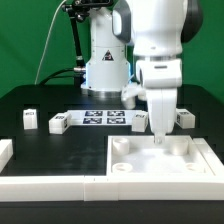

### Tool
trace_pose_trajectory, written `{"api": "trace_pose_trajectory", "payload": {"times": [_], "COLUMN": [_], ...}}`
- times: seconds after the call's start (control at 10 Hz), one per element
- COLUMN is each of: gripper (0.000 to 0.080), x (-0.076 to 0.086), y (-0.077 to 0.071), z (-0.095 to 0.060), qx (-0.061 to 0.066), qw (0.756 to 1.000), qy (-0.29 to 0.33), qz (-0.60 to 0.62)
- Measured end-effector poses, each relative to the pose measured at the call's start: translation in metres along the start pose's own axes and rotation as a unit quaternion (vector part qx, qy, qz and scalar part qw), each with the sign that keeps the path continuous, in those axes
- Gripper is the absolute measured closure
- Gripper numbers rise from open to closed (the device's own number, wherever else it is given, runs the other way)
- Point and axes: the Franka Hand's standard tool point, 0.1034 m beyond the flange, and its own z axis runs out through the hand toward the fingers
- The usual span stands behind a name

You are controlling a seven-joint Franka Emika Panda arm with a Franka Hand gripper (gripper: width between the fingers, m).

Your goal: Assemble one leg

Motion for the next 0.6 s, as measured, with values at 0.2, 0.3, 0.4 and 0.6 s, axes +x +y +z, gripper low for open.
{"api": "trace_pose_trajectory", "payload": {"times": [0.2, 0.3, 0.4, 0.6], "gripper": [0.0151, 0.0151, 0.0151, 0.0151], "x": [-0.0007, -0.0009, -0.0014, -0.0012], "y": [-0.0172, -0.0165, -0.0166, -0.0168], "z": [-0.0102, -0.0087, -0.0084, -0.0081], "qx": [0.001, 0.001, 0.002, 0.002], "qw": [1.000, 1.000, 1.000, 0.998], "qy": [-0.004, -0.004, -0.004, -0.004], "qz": [0.018, 0.027, 0.028, 0.069]}}
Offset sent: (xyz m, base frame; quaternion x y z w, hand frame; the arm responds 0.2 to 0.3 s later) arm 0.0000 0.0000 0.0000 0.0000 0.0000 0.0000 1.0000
